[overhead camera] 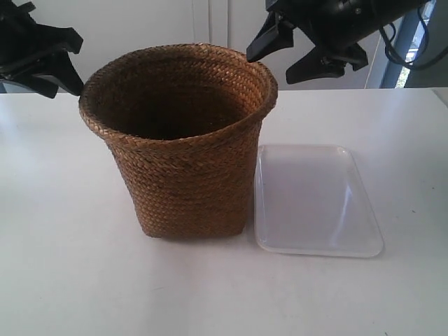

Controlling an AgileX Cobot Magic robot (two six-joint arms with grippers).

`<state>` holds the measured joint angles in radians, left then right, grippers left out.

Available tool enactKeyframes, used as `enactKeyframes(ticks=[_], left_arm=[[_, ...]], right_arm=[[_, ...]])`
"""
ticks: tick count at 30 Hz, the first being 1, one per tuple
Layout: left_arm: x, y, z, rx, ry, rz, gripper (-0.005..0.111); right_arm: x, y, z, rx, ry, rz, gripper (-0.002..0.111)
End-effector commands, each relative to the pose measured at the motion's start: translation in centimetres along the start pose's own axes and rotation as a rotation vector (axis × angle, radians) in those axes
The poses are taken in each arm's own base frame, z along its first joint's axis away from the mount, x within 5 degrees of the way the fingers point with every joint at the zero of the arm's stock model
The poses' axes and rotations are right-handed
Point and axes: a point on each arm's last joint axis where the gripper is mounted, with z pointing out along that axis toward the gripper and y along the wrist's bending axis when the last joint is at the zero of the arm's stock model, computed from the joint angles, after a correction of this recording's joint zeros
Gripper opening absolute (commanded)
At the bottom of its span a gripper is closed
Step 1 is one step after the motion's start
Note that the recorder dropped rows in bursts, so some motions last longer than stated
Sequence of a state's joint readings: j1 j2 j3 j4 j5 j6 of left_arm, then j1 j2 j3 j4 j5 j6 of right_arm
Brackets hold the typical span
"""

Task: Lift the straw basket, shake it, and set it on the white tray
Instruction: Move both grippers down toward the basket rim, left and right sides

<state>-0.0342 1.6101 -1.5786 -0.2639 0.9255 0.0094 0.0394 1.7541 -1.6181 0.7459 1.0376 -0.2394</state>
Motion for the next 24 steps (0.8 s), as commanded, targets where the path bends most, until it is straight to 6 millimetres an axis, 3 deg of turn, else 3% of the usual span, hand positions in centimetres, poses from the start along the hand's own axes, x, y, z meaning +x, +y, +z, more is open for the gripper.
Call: enactKeyframes(ticks=[1,8,17,24], left_arm=[[0.0,-0.1,0.2,0.019,0.01,-0.02,0.05],[0.0,-0.1,0.0,0.016,0.018,-0.022,0.05],[-0.3,-0.9,-2.3,0.026,-0.019,-0.002,0.05],[-0.1,-1.2,-2.6,0.047,-0.018,-0.025,0.05]], right_arm=[[-0.2,-0.2,0.1,0.033,-0.02,-0.037,0.071],[-0.2,-0.4,0.1,0.045,-0.018,-0.045,0.071],[-0.2,-0.3,0.1,0.044,-0.014,-0.046,0.071],[-0.2,-0.5,0.1,0.065,-0.016,-0.062,0.071]])
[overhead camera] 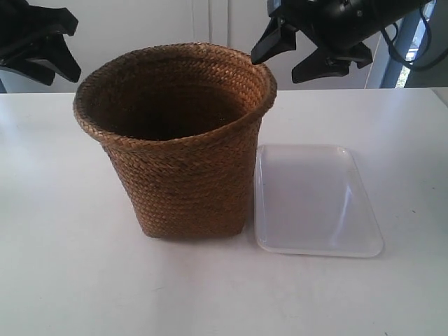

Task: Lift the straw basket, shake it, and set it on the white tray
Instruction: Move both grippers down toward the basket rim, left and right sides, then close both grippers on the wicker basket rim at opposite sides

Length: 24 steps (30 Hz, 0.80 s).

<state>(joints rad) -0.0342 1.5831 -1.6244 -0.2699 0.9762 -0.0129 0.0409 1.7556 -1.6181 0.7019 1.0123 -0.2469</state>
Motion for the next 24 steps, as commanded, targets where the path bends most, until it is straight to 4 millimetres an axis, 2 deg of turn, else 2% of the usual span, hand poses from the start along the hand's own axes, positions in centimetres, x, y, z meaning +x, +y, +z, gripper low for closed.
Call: enactKeyframes(ticks=[1,6,13,17,19,24], left_arm=[[0.0,-0.6,-0.4,0.052,0.003,-0.031,0.05],[-0.4,-0.7,0.3,0.087,-0.016,-0.055,0.05],[-0.6,0.3,3.6,0.089,0.072,-0.074,0.051],[-0.9,0.6,4.5,0.086,0.064,-0.077,0.064],[-0.9,0.6,4.9,0.101,0.066,-0.058,0.066],[-1.0,0.8,5.5,0.107,0.071,-0.059,0.066]], right_arm=[[0.0,-0.3,0.0,0.041,0.002,-0.044,0.072],[0.1,-0.9,-0.1,0.108,0.018,-0.053,0.077],[0.2,0.0,0.5,0.098,0.015,-0.068,0.078],[0.2,0.9,1.3,0.101,-0.012,-0.1,0.08],[0.2,1.0,1.9,0.105,-0.018,-0.093,0.08],[0.1,-0.5,4.0,0.142,-0.008,-0.021,0.08]])
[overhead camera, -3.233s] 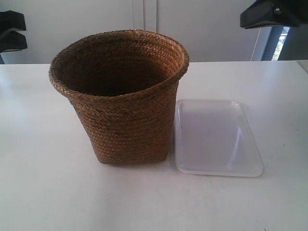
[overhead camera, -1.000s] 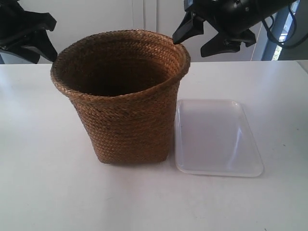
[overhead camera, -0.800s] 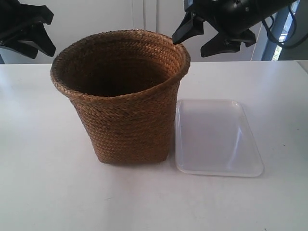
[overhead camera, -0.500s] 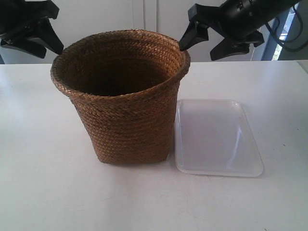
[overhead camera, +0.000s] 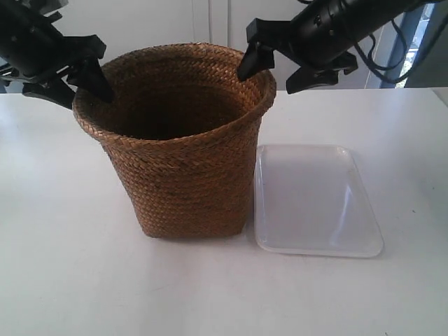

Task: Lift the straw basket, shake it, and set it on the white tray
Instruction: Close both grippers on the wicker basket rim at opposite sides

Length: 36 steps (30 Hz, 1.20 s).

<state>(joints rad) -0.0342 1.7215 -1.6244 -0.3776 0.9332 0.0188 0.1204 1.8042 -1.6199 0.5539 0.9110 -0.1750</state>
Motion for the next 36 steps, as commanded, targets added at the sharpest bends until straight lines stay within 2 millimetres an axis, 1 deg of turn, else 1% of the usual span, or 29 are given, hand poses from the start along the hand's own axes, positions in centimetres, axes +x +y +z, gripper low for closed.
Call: enactKeyframes(ticks=[1,6,7,9,11,12,16,20,24,26,32,36], left_arm=[[-0.1,-0.2,0.1,0.022,0.001,0.006,0.066],[0.0,-0.2,1.8,0.072,0.06,0.006,0.066],[0.0,-0.4,1.9,0.073,0.063,0.013,0.066],[0.1,-0.4,2.8,0.08,0.093,0.031,0.066],[0.1,-0.4,3.2,0.078,0.101,0.032,0.066],[0.1,-0.4,3.2,0.076,0.099,0.033,0.066],[0.1,-0.2,3.2,0.056,0.099,0.043,0.066],[0.1,-0.2,3.2,0.054,0.1,0.041,0.066],[0.1,-0.1,3.2,0.052,0.1,0.043,0.066],[0.2,-0.1,3.2,0.053,0.102,0.042,0.066],[0.3,-0.1,3.2,0.053,0.116,0.044,0.066],[0.3,-0.1,3.2,0.05,0.123,0.046,0.066]], right_arm=[[-0.2,-1.0,1.5,0.04,-0.009,0.04,0.08],[0.3,-1.8,3.3,0.044,0.045,0.07,0.08],[0.3,-1.9,3.4,0.043,0.055,0.08,0.08],[0.2,-1.9,3.6,0.038,0.075,0.085,0.08],[-0.3,-1.6,3.2,0.034,0.066,0.085,0.08],[-0.5,-1.4,3.1,0.033,0.065,0.088,0.079],[-1.2,-1.5,1.8,0.124,0.09,0.045,0.077],[-1.3,-1.2,1.4,0.119,0.119,0.037,0.077],[-1.4,-0.3,1.9,0.106,0.159,0.013,0.077],[-1.4,0.3,2.6,0.113,0.179,-0.016,0.077],[-1.4,1.1,4.1,0.166,0.239,-0.069,0.077],[-1.9,1.8,3.9,0.158,0.199,-0.075,0.074]])
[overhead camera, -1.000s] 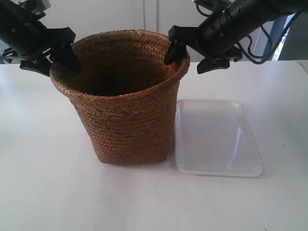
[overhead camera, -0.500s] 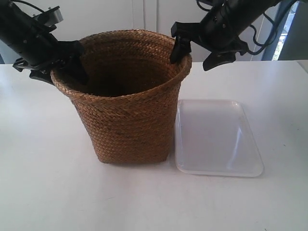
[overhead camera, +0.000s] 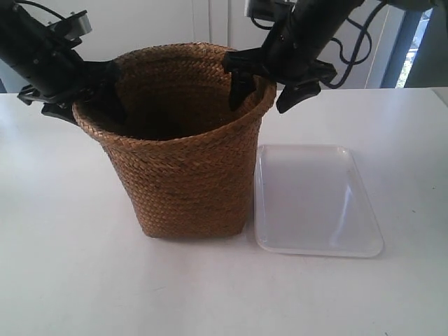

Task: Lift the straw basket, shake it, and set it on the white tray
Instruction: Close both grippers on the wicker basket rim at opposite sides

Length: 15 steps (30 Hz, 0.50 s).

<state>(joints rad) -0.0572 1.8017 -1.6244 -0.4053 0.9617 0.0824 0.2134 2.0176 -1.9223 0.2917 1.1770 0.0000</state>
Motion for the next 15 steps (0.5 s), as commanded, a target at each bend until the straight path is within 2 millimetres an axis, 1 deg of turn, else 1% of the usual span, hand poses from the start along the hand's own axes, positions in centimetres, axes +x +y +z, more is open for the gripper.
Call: enactKeyframes(ticks=[1,3,5,7,8,10,13,15], left_arm=[[0.15,-0.35,-0.2,0.011,0.017,0.008,0.065],[0.1,-0.34,-0.2,0.01,0.01,0.008,0.062],[0.06,-0.33,-0.2,0.009,0.006,0.008,0.054],[0.08,-0.34,-0.2,0.009,0.008,0.008,0.044],[0.08,-0.34,-0.2,0.009,0.008,0.008,0.039],[0.06,-0.33,-0.2,0.009,0.007,0.008,0.027],[-0.01,-0.35,-0.2,0.01,-0.002,0.006,0.013],[-0.06,-0.37,-0.2,0.013,-0.007,0.004,0.005]], right_arm=[[-0.71,0.51,-1.03,0.009,-0.049,0.0,0.073],[-0.87,0.62,-1.42,0.01,-0.056,0.001,0.073],[-0.93,0.57,-1.72,0.025,-0.055,-0.005,0.073],[-0.87,0.36,-1.77,0.049,-0.047,0.007,0.071],[-0.85,0.33,-1.77,0.052,-0.045,0.016,0.068],[-0.81,0.33,-1.76,0.052,-0.041,0.03,0.059],[-0.72,0.35,-1.76,0.05,-0.031,0.031,0.042],[-0.72,0.35,-1.76,0.05,-0.031,0.031,0.029]])
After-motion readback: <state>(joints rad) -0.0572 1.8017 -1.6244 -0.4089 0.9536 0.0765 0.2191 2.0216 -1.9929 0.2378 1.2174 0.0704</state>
